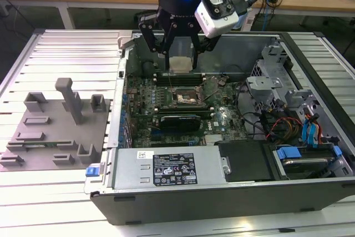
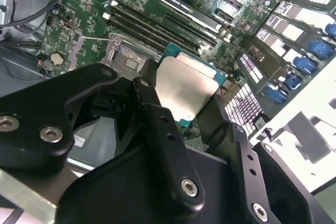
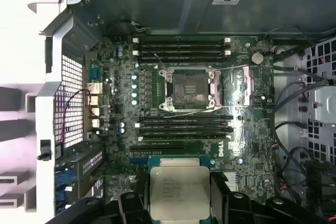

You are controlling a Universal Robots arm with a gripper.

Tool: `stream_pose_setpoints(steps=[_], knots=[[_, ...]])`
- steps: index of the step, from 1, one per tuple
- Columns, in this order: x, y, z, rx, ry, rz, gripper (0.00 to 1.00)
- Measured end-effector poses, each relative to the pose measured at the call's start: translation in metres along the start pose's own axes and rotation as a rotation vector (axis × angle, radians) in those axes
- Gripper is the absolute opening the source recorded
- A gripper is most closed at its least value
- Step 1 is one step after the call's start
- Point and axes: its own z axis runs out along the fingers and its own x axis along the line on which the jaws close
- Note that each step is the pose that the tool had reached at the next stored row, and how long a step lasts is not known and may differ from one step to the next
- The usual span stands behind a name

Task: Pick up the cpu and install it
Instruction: 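Pick up the cpu and move it towards the insertion slot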

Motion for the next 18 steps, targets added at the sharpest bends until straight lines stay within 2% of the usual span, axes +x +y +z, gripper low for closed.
stream_pose_setpoints(steps=[11, 18], knots=[[0.0000, 0.0008, 0.0228, 0.0000, 0.0000, 0.000, 0.55], [-0.0031, 0.0097, 0.0338, 0.0000, 0.0003, 0.000, 0.55]])
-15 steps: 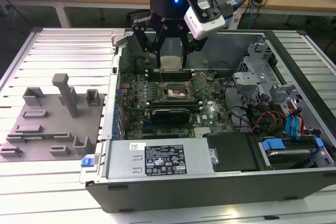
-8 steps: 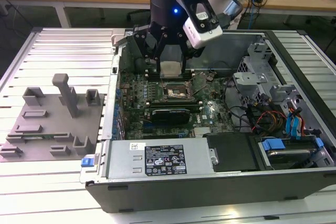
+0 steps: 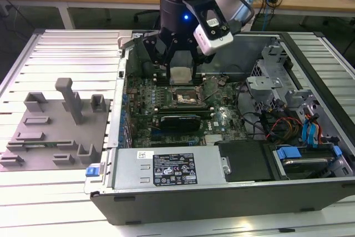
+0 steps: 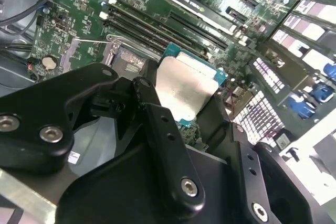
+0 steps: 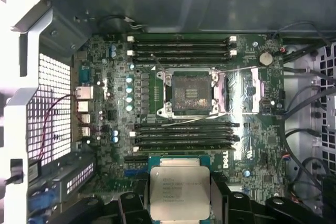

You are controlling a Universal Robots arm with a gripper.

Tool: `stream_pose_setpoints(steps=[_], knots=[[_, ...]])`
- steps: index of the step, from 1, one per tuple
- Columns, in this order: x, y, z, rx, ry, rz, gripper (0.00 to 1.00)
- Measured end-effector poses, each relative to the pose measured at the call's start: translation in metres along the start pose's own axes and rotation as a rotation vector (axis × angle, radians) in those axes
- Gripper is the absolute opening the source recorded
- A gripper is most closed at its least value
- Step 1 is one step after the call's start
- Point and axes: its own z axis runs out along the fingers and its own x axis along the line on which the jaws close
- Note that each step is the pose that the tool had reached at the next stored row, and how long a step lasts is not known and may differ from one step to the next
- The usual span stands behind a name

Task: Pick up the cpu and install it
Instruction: 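Pick up the cpu and move it towards the insertion slot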

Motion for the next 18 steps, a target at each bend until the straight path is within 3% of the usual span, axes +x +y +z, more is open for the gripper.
stream_pose_setpoints(steps=[12, 14, 18], knots=[[-0.0070, 0.0112, 0.0100, -0.0001, 0.0003, 0.000, 0.55], [-0.0121, 0.0168, 0.0160, -0.0001, 0.0008, 0.000, 0.55], [-0.0167, 0.0232, 0.0197, -0.0001, 0.0016, 0.000, 0.55]])
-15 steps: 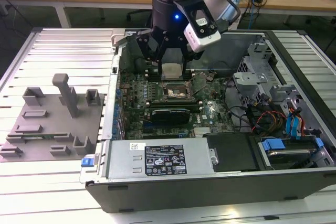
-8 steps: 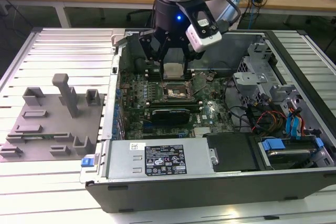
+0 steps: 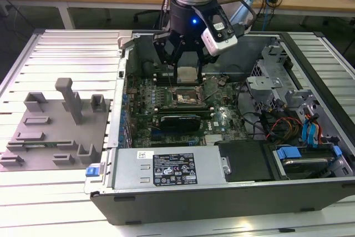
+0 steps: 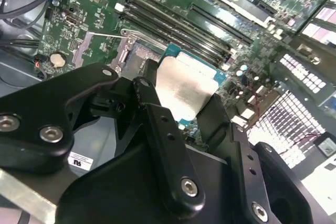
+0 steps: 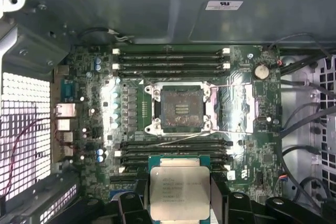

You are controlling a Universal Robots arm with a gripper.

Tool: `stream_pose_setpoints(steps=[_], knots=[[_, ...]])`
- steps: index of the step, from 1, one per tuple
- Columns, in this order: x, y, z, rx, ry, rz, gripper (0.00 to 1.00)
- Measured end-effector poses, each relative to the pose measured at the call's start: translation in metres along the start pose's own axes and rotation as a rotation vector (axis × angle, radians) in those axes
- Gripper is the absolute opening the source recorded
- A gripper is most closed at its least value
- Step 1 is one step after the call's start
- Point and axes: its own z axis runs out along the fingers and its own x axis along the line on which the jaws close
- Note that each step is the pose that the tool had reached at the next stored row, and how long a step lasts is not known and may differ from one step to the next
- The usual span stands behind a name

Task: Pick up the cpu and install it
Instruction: 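Pick up the cpu and move it towards the insertion slot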

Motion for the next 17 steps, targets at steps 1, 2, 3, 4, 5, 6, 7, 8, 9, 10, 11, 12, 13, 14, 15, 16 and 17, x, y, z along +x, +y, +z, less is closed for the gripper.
stream_pose_setpoints(steps=[1, 2, 3, 4, 5, 6, 7, 8, 9, 10, 11, 12, 13, 14, 15, 16, 17], knots=[[-0.0005, 0.0019, 0.0007, 0.0000, 0.0000, 0.000, 0.55], [-0.0006, 0.0057, 0.0022, -0.0001, 0.0000, 0.000, 0.55], [-0.0005, 0.0083, 0.0032, -0.0001, 0.0000, 0.000, 0.55], [-0.0005, 0.0103, 0.0041, 0.0000, 0.0000, 0.000, 0.55], [-0.0004, 0.0118, 0.0047, 0.0001, 0.0000, 0.000, 0.55], [-0.0003, 0.0142, 0.0060, 0.0002, 0.0000, 0.000, 0.55], [-0.0003, 0.0157, 0.0071, 0.0001, 0.0000, 0.000, 0.55], [-0.0001, 0.0182, 0.0098, 0.0000, 0.0000, 0.000, 0.55], [0.0000, 0.0197, 0.0119, 0.0000, 0.0000, 0.000, 0.55], [0.0000, 0.0209, 0.0135, 0.0001, 0.0001, 0.000, 0.55], [0.0002, 0.0237, 0.0175, 0.0000, 0.0001, 0.000, 0.55], [0.0003, 0.0254, 0.0198, -0.0001, 0.0000, 0.000, 0.55], [0.0004, 0.0264, 0.0211, 0.0000, 0.0000, 0.000, 0.55], [0.0004, 0.0280, 0.0229, 0.0001, 0.0001, 0.000, 0.55], [0.0005, 0.0290, 0.0241, 0.0000, 0.0000, 0.000, 0.55], [0.0005, 0.0301, 0.0253, 0.0000, 0.0000, 0.000, 0.55], [0.0006, 0.0318, 0.0270, 0.0000, 0.0000, 0.000, 0.55]])
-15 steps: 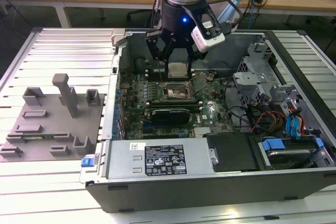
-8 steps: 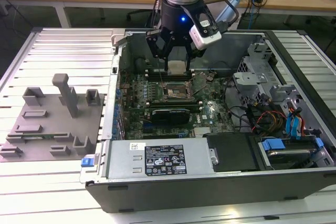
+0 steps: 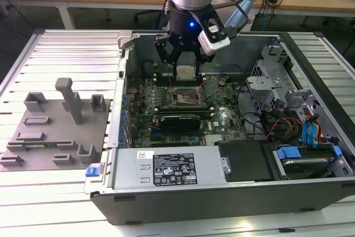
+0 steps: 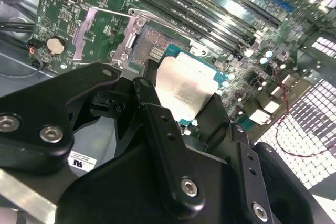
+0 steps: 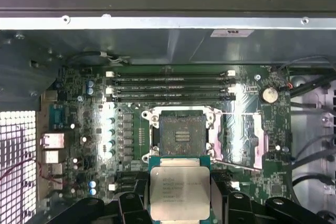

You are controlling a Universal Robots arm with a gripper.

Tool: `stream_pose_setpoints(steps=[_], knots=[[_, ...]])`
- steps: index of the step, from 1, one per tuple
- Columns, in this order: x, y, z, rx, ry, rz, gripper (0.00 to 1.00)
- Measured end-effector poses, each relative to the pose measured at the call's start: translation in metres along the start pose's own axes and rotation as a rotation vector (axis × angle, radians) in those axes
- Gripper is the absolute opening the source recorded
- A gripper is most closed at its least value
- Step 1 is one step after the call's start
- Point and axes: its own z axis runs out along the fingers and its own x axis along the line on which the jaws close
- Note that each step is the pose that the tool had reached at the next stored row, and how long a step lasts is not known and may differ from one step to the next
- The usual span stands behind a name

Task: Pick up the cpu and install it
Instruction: 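Pick up the cpu and move it towards the insertion slot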

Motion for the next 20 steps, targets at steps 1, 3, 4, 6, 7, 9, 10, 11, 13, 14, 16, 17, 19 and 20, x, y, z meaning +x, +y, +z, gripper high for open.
stream_pose_setpoints(steps=[1, 3, 4, 6, 7, 9, 10, 11, 13, 14, 16, 17, 19, 20], knots=[[0.0000, 0.0014, 0.0012, -0.0001, 0.0000, 0.000, 0.55], [0.0002, 0.0047, 0.0036, 0.0001, 0.0001, 0.000, 0.55], [0.0002, 0.0064, 0.0047, 0.0000, 0.0000, 0.000, 0.55], [0.0002, 0.0089, 0.0082, 0.0000, 0.0001, 0.000, 0.55], [0.0002, 0.0096, 0.0099, -0.0001, 0.0002, 0.000, 0.55], [0.0002, 0.0110, 0.0145, 0.0001, 0.0007, 0.000, 0.55], [0.0003, 0.0116, 0.0165, -0.0001, 0.0007, 0.000, 0.55], [0.0002, 0.0118, 0.0186, -0.0001, 0.0009, 0.000, 0.55], [0.0002, 0.0118, 0.0199, 0.0003, 0.0013, 0.000, 0.55], [0.0002, 0.0118, 0.0200, 0.0003, 0.0013, 0.000, 0.55], [0.0001, 0.0118, 0.0201, 0.0000, 0.0012, 0.000, 0.55], [0.0002, 0.0118, 0.0201, 0.0000, 0.0012, 0.000, 0.55], [0.0002, 0.0118, 0.0201, 0.0000, 0.0012, 0.000, 0.55], [0.0002, 0.0118, 0.0201, 0.0000, 0.0012, 0.000, 0.55]])
